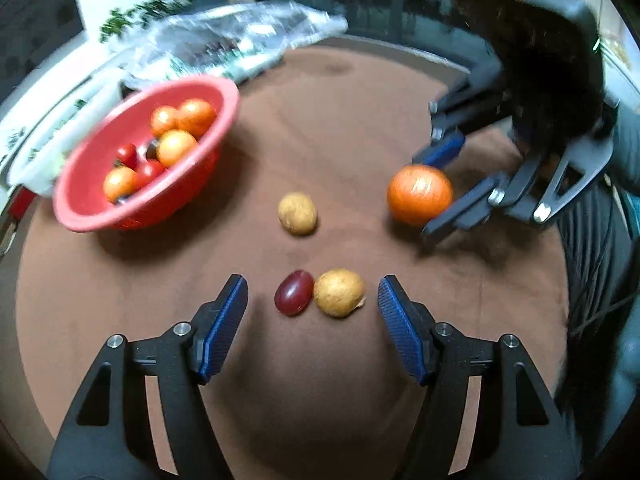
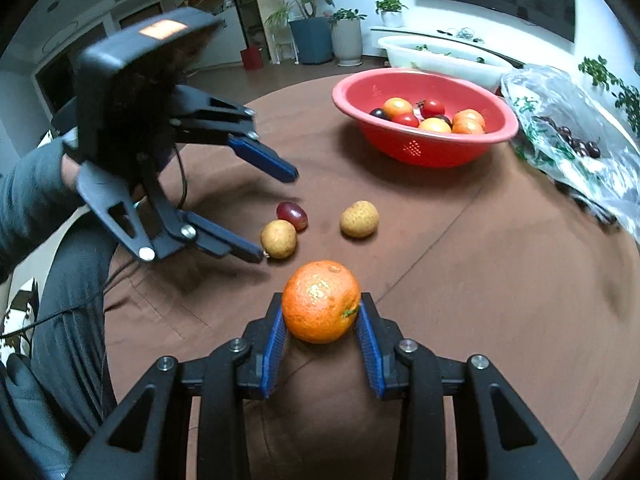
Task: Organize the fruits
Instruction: 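Grasp the last orange with the right gripper while the left gripper approaches a pear, then grasp and lift the small brown pear with the left gripper while the right gripper holds the orange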
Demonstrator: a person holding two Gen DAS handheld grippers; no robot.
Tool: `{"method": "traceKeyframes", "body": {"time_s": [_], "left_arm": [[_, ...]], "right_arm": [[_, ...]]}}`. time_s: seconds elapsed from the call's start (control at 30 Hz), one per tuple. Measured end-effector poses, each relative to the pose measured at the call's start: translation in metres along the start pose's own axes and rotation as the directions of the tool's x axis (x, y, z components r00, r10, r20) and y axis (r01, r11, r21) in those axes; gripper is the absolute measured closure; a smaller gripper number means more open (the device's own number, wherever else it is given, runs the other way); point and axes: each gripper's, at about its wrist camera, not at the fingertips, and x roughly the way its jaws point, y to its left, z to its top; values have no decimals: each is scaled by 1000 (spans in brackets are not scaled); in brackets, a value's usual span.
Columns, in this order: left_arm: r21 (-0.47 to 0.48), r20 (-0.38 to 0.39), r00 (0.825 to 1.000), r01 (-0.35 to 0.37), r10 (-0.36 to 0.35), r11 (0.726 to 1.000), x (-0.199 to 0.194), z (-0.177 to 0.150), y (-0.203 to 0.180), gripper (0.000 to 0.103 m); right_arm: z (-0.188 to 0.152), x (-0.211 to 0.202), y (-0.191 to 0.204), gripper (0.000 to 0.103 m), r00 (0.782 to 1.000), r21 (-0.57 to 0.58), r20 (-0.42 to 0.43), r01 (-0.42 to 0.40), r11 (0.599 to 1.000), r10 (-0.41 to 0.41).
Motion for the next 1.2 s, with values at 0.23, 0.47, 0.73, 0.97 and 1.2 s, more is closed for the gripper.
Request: {"method": "traceKeyframes", "body": {"time_s": [0.23,0.47,0.73,0.97,1.2], "left_arm": [[-351,29,993,-98,115,931,-8,-10,-16,37],[-507,22,984,-143,179,850,9,-11,-32,37],[-540,-17,973,-204,232,817,18,-7,-26,67],[-524,-45,961,-257,274,812,18,-7,-29,77],[-527,-29,965,-235,260,817,15,-11,-31,77]], "right_arm": [[-1,0,-3,65,1000,43,19,18,999,-19],[-3,-4,-2,65,999,63,27,45,997,-47],[-5,-14,-10,65,996,122,64,58,991,-66],[-5,-19,-10,65,993,128,86,67,990,-78],[-5,-23,-8,65,990,133,103,81,988,-95]]}}
